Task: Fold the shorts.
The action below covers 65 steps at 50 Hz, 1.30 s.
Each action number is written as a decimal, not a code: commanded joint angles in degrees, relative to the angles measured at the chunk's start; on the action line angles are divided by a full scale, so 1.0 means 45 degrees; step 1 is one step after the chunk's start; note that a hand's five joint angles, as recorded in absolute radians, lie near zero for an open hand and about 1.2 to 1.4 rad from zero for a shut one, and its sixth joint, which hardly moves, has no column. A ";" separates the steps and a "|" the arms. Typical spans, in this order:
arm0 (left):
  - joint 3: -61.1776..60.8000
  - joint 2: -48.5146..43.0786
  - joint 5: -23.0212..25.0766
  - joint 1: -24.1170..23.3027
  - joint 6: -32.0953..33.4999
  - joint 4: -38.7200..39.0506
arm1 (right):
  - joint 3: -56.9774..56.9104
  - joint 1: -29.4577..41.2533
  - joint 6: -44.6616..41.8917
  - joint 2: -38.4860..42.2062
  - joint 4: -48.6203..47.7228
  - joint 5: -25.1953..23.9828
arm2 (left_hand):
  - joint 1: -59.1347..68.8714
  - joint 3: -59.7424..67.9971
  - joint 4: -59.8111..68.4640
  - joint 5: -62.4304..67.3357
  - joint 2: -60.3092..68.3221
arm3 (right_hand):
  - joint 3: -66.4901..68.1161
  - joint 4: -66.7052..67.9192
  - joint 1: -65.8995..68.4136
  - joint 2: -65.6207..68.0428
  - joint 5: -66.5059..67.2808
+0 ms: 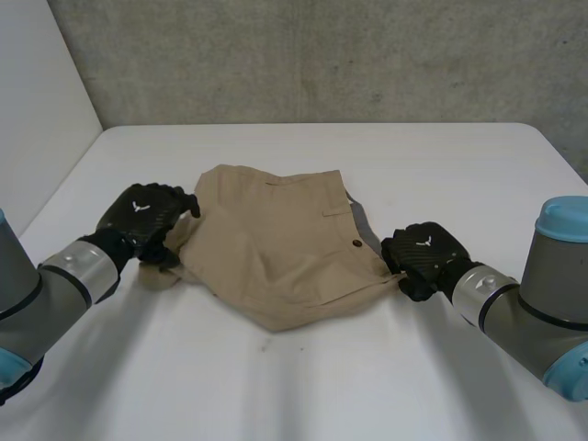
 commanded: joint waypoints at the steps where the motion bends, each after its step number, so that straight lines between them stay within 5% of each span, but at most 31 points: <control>1: 0.0006 -0.0720 0.1146 0.0129 0.1584 -0.0084 | -0.0008 0.0056 0.0001 0.0117 -0.0001 0.0001 | 0.0821 0.0870 0.0927 0.0983 0.0900 | 0.2788 0.2668 0.5703 0.2799 0.3060; 15: 0.0669 -0.2106 0.0522 -0.0164 0.2210 0.0072 | -0.0008 0.0115 -0.0038 0.0351 -0.0001 0.0020 | 0.3172 0.3222 0.3279 0.3334 0.3252 | 0.2788 0.2668 0.5703 0.2799 0.3060; 23: 0.1100 -0.2500 -0.0299 -0.0808 0.2016 -0.0005 | -0.0028 0.0115 -0.0038 0.0351 -0.0020 0.0020 | 0.8964 0.9014 0.9071 0.9127 0.9044 | 0.2788 0.2668 0.5703 0.2799 0.3060; 37: 0.0026 0.0411 -0.0397 -0.1766 0.0433 -0.1880 | -0.0086 0.0154 -0.0018 0.0156 0.0429 0.0644 | 0.8075 0.8124 0.8181 0.8237 0.8154 | 0.2788 0.2668 0.5703 0.2799 0.3060; 54: 0.0104 -0.0623 -0.0747 -0.1766 0.0569 -0.2057 | -0.0008 0.0271 -0.0038 0.0136 0.0527 0.0801 | 0.7063 0.7113 0.7170 0.7225 0.7142 | 0.2788 0.2668 0.5703 0.2799 0.3060; 58: 0.0142 -0.0487 -0.1021 -0.1882 0.0550 -0.2232 | 0.0011 0.0271 -0.0057 0.0156 0.0546 0.0801 | 1.0779 1.0828 1.0885 1.0941 1.0858 | 0.2788 0.2668 0.5703 0.2799 0.3060; 65: 0.0084 0.1521 -0.1509 -0.2351 0.0511 -0.3266 | -0.0183 0.0232 -0.0096 -0.0155 0.0934 0.0801 | 1.0796 1.0846 1.0903 1.0958 1.0876 | 0.2788 0.2668 0.5703 0.2799 0.3060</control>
